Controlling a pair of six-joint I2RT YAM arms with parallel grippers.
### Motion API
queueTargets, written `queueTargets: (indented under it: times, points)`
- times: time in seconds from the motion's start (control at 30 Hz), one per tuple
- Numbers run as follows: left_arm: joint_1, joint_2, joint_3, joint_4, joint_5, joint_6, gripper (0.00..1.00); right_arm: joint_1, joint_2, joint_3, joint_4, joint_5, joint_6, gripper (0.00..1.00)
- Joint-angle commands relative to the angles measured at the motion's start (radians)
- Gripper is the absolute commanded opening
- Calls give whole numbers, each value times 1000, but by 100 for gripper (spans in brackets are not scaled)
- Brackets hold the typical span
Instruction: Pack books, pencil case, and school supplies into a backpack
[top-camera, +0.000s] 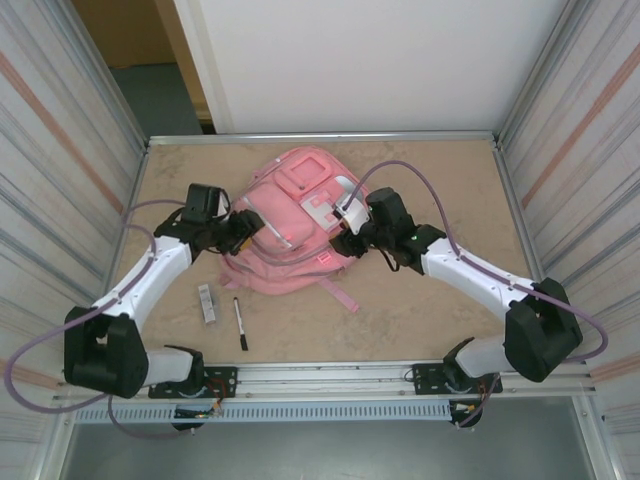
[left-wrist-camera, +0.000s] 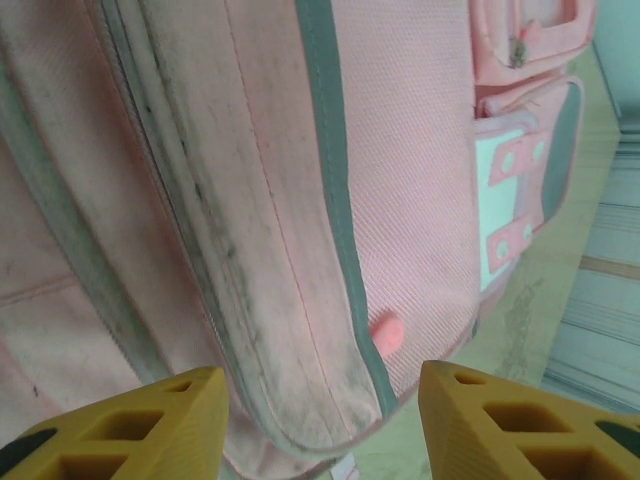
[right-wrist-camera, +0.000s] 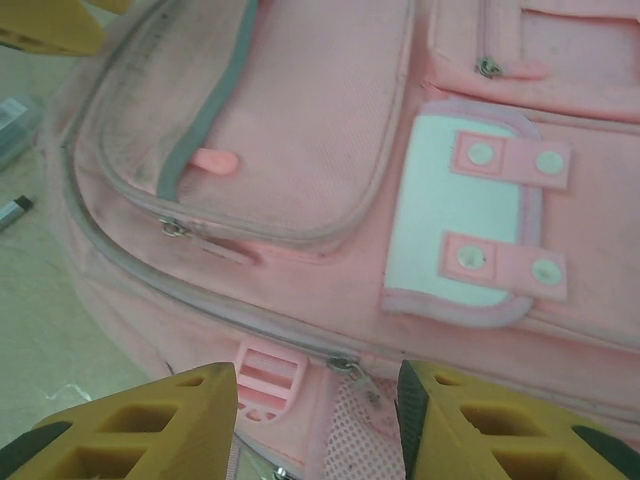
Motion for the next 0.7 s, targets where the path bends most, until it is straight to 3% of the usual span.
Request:
queueTargets:
  times: [0.0, 0.33, 0.53, 0.57, 0.63, 0.67]
  points:
    - [2, 43, 43, -11, -6, 36, 53, 15, 29, 32, 16, -20, -26, 45]
    - [0, 83, -3, 52, -137, 0, 53, 55, 92, 30, 45, -27, 6, 45]
    - [-3, 129, 29, 86, -92, -1, 27, 56, 158, 39, 55, -94, 6, 50]
    - [-11, 125, 38, 98, -77, -2, 19, 52, 179, 59, 25, -154, -30, 55]
    - [-34, 108, 70, 89, -95, 15, 3, 57, 211, 76, 8, -208, -100, 57]
    - [-43, 99, 86, 82, -98, 25, 0, 57, 226, 76, 14, -220, -142, 57]
